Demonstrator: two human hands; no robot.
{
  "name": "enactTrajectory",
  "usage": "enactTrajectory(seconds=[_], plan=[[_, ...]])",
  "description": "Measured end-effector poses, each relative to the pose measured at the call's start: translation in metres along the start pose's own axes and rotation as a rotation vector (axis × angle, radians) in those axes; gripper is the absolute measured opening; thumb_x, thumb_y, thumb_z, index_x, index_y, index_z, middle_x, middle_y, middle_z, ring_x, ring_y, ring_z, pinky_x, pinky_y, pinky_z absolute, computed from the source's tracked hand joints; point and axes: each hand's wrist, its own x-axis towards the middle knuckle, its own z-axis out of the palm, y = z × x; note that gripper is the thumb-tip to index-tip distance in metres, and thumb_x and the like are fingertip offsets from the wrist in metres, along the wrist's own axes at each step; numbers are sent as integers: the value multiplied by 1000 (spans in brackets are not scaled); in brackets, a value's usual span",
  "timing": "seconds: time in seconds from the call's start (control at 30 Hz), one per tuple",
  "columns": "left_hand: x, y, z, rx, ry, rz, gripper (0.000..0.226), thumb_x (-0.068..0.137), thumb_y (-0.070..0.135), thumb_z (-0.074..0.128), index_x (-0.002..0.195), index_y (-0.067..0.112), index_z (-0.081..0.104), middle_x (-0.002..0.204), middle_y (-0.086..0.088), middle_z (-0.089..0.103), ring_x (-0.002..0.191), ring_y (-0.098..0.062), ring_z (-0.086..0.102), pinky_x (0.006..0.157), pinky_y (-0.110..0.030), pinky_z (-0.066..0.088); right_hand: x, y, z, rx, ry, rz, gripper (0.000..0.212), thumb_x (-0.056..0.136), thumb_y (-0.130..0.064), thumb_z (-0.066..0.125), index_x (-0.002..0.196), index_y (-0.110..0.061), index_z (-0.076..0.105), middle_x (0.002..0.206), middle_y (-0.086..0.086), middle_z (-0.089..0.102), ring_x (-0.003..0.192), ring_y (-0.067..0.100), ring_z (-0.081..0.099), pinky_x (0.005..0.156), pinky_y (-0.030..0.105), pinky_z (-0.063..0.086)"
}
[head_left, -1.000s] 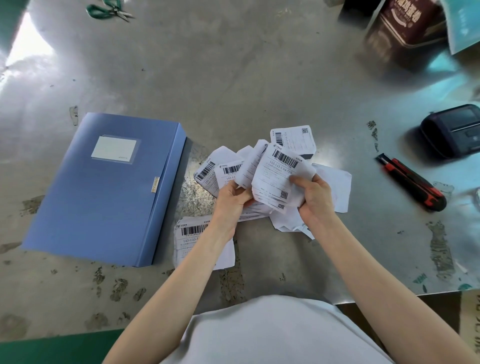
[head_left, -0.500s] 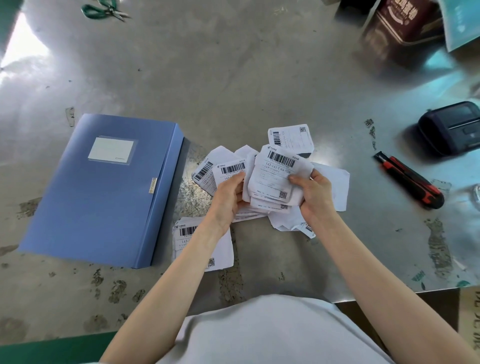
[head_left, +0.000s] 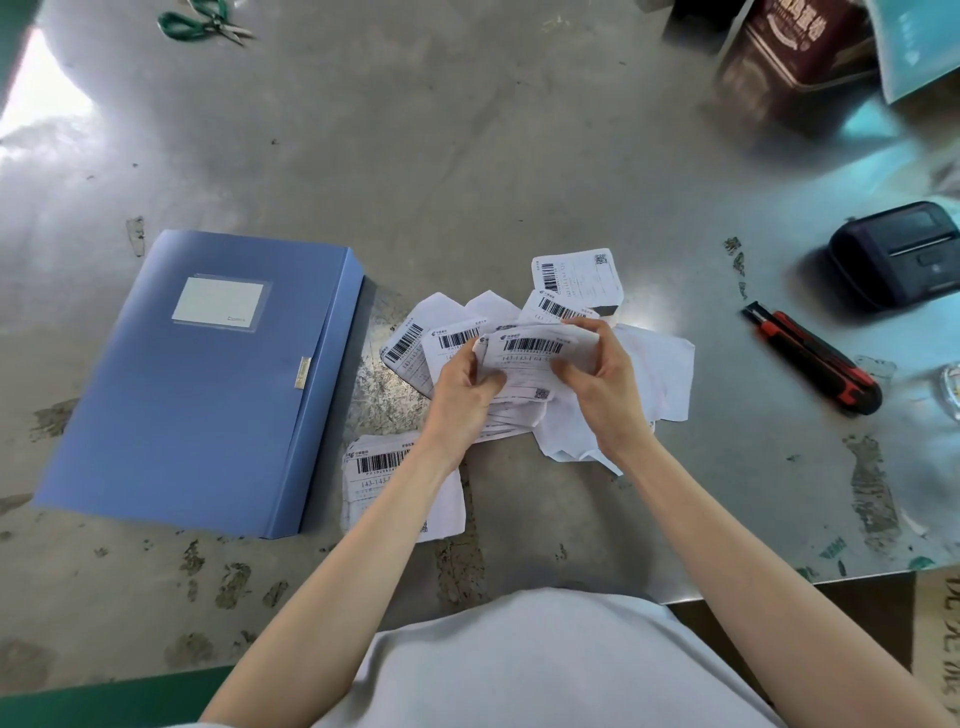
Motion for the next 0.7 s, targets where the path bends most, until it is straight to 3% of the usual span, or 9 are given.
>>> enactTrajectory(seconds=[0.07, 0.23, 0.33, 0.4, 0.5, 0.6, 0.7], plan=[[-1, -2, 1, 0, 13, -13, 36, 85, -9, 53, 98, 23, 61, 89, 15, 72, 88, -5, 66, 82, -21, 51, -1, 4, 2, 6, 11, 31, 34, 83, 4, 60, 112, -13, 56, 107, 5, 66, 103, 16, 61, 91, 35, 51], [-2, -8, 8, -31, 46, -93, 34, 89, -1, 53, 120, 13, 53, 113, -2, 68, 107, -16, 63, 93, -29, 50, -4, 2, 7, 36, -37, 37, 37, 79, 14, 51, 99, -15, 61, 93, -1, 69, 87, 8, 64, 73, 22, 52], [0, -8, 8, -14, 85, -121, 27, 94, 4, 49, 117, 18, 54, 109, 5, 67, 102, -9, 63, 87, -24, 50, 3, -2, 9, -58, 34, 119, 33, 72, 14, 43, 84, -15, 55, 79, -1, 60, 73, 12, 53, 62, 21, 47], [1, -6, 4, -31, 137, -127, 26, 94, 3, 50, 109, 23, 55, 104, 10, 66, 96, -4, 63, 78, -18, 52, 13, -4, 8, -59, 154, 192, 32, 74, 11, 42, 85, -17, 53, 83, -2, 60, 78, 13, 54, 66, 16, 44], [2, -5, -8, -41, 211, -163, 25, 90, 3, 52, 107, 22, 57, 108, 5, 67, 98, -8, 63, 76, -26, 54, 31, -6, 2, -179, 257, 226, 31, 79, 2, 52, 106, -14, 52, 103, 1, 59, 94, 17, 55, 72, 16, 42], [3, -7, -21, -27, 267, -181, 30, 88, 1, 53, 115, 14, 58, 113, -2, 67, 104, -16, 63, 84, -32, 53, 44, -1, -2, -582, 156, 191, 51, 79, -12, 67, 126, -11, 44, 127, 4, 51, 118, 28, 41, 94, 32, 34], [3, -10, -28, -14, 302, -209, 30, 87, 1, 54, 115, 13, 55, 112, -2, 67, 103, -16, 63, 79, -27, 53, 47, 2, 1, -796, 57, 165, 64, 75, -13, 70, 131, -13, 39, 135, 8, 44, 126, 32, 31, 106, 44, 25]])
